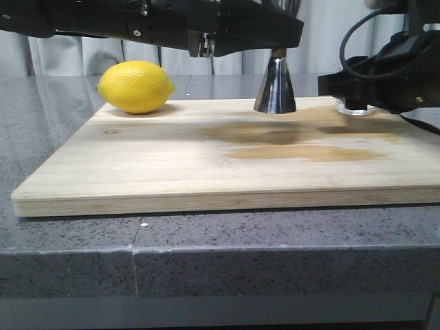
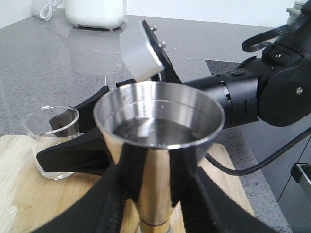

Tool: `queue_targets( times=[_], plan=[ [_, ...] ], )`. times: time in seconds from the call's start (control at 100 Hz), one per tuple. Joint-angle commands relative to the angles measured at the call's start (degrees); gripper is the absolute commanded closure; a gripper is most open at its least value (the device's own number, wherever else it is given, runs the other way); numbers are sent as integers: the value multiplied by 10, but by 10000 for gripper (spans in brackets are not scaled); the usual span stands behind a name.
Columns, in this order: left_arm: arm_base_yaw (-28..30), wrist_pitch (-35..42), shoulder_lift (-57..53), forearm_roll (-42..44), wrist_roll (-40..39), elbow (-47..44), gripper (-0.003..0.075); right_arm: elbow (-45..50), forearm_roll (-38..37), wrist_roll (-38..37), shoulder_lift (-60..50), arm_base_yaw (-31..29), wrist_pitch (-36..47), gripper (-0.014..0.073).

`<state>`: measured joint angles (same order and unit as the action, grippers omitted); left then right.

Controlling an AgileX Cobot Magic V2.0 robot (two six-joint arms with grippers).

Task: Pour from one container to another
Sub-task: 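Return the beaker upright and set it down on the board with the right gripper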

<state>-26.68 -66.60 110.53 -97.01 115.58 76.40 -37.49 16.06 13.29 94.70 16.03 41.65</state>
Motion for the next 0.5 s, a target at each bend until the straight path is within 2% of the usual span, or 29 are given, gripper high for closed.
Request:
queue_targets(
  times=[0.0,0.14,0.19,0.36,0.49],
  plan=[
    [-3,-57,-30,-44,0,14,542,-15,-11,-1,-11,1,47,275],
    [-3,-57,-30,-44,0,14,542,-15,-11,-1,-11,1,48,261],
    [-3,-57,-30,-44,0,14,542,-15,-11,-1,-11,1,48,225],
    [-3,-57,-30,-44,0,14,542,-15,-11,-1,-32,1,30,18],
    [-3,-57,-30,-44,0,14,542,-15,-7,11,-79,1,-36,-13]
  ],
)
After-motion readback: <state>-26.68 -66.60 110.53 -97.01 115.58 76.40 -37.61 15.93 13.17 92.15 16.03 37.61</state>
